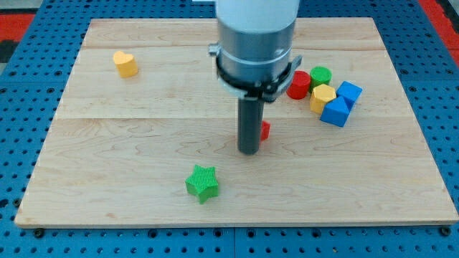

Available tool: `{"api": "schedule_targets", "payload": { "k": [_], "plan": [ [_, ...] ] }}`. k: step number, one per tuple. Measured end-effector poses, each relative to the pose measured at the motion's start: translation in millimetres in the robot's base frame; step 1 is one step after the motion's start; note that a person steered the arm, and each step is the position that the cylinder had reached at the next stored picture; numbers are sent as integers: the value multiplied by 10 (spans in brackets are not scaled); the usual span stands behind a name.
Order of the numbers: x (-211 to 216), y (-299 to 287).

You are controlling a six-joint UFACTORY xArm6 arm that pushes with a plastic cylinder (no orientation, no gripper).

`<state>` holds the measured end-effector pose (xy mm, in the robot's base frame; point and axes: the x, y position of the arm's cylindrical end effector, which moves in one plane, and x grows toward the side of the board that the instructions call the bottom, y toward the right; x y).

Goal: Push the red star into the red circle

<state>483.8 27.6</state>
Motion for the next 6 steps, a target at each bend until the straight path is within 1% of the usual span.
{"api": "schedule_targets", "payload": {
  "k": [1, 2, 3, 4, 5, 6],
  "plan": [
    [-313, 140],
    [-430, 412],
    [-310, -70],
    [-638, -343],
    [-666, 312],
    [-526, 96]
  ]
}}
